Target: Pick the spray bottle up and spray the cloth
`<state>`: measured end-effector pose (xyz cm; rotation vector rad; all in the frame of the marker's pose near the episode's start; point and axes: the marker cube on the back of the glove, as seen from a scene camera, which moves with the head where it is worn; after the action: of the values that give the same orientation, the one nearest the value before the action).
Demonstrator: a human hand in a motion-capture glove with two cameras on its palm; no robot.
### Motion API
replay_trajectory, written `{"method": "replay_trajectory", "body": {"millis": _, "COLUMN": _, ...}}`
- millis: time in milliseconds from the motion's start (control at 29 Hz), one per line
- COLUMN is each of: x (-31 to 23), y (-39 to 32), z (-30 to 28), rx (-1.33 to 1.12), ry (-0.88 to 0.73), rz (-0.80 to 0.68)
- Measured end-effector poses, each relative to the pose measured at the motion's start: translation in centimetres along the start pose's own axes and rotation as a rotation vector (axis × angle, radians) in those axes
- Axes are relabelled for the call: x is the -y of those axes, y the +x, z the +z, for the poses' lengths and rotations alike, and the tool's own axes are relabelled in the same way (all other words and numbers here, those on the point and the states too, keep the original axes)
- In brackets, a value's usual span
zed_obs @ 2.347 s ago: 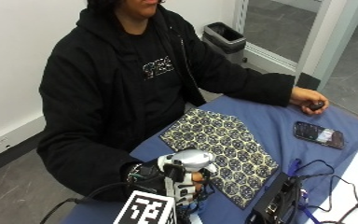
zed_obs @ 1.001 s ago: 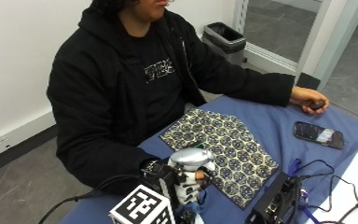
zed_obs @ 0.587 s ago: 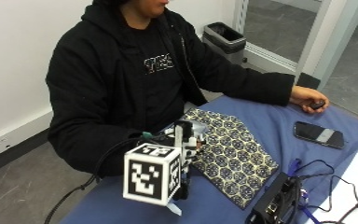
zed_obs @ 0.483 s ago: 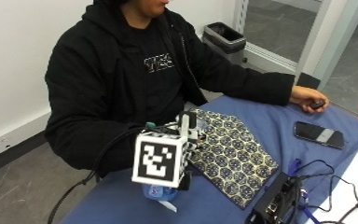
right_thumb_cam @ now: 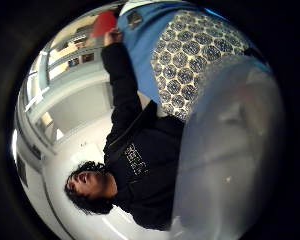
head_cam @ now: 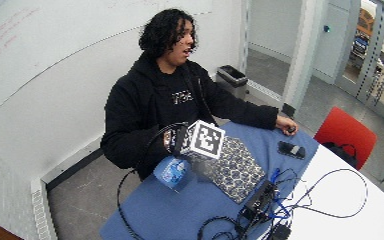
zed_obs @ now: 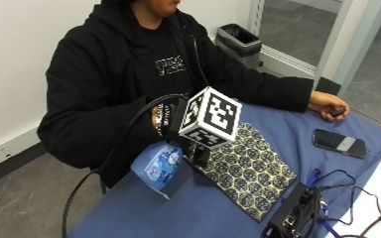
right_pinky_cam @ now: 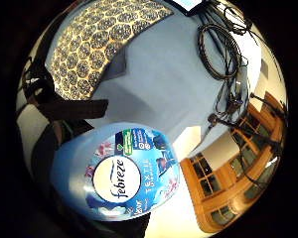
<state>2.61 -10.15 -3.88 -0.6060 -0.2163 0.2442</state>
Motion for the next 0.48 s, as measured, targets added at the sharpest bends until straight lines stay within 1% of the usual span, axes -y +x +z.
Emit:
{"method": "replay_trajectory", "body": {"millis": 173, "x": 2.0, "y": -0.9, "z": 0.8, "rx": -0.100, "ry": -0.143, "rz": 0.074}}
{"method": "replay_trajectory", "body": {"millis": 483, "x": 5.3, "y": -1.8, "z": 2.6, "rx": -0.167, "ry": -0.281, "rz": 0.131}}
